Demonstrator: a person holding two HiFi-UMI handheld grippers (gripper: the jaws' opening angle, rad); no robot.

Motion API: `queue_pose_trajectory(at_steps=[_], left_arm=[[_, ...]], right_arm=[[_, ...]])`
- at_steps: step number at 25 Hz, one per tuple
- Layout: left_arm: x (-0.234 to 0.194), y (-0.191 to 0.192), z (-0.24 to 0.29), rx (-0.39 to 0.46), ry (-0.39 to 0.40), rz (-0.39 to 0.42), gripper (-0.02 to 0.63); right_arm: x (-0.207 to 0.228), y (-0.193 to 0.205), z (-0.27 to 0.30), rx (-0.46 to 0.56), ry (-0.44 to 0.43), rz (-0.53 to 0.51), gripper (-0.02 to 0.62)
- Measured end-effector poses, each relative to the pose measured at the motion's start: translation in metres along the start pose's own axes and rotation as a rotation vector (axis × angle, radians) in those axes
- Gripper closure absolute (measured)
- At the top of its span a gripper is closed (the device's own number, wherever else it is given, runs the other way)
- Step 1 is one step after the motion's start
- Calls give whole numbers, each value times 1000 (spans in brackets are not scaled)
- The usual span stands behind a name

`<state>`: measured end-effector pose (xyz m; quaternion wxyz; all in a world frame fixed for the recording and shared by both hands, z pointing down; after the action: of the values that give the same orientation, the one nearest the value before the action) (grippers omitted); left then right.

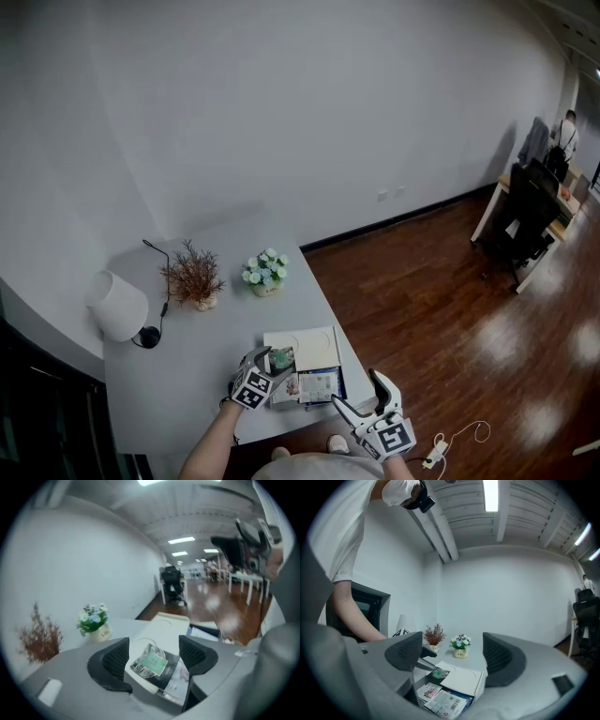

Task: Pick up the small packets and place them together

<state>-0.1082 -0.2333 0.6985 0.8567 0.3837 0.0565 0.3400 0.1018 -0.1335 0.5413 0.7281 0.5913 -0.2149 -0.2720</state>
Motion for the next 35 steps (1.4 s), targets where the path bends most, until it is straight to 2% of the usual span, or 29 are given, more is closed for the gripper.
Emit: queue_pose_trajectory(at_steps=[2, 3, 5, 10, 15, 18, 21, 24, 28, 31, 35], left_arm=[[-11, -12, -28, 150, -33, -242, 270], [-13, -15, -43, 211, -53, -327, 273], [-13, -18, -74, 297, -105, -421, 285], [0, -27, -150, 433, -251, -478, 291], [16, -21, -202, 470, -345, -507, 309], [22, -13, -221, 468, -390, -520, 327], [29, -10, -226, 456, -403, -495, 336], [32, -4, -219, 429, -391, -487, 336], [36, 4, -196, 392, -331, -509, 336], [45, 14, -158, 271, -259, -485, 336], [67, 34, -85, 1, -97, -381, 336]], right_arm=[[-2, -1, 7, 5, -15, 7, 195], [-4, -2, 10, 7, -22, 12, 195], [-8, -4, 15, 12, -38, 17, 195], [-15, -13, 26, 32, -78, 23, 196], [-16, -18, 31, 41, -94, 31, 198], [-19, -21, 34, 45, -106, 33, 196], [-21, -21, 34, 46, -116, 29, 196], [-24, -19, 36, 37, -119, 34, 198], [-24, -17, 36, 31, -118, 31, 198], [-20, -14, 32, 28, -104, 35, 196], [-15, -10, 26, 17, -78, 46, 198]])
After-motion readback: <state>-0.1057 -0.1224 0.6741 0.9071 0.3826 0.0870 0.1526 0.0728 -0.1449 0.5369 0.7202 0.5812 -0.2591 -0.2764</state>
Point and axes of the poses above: the fingertips, and each gripper's own axes: z forward along the fingers, x to its right, y out of its underside, the point moved 3 cm from there along -z, backward along the fingers, and after that the axes turned 11 degrees about -x, right-handed, at the moved point
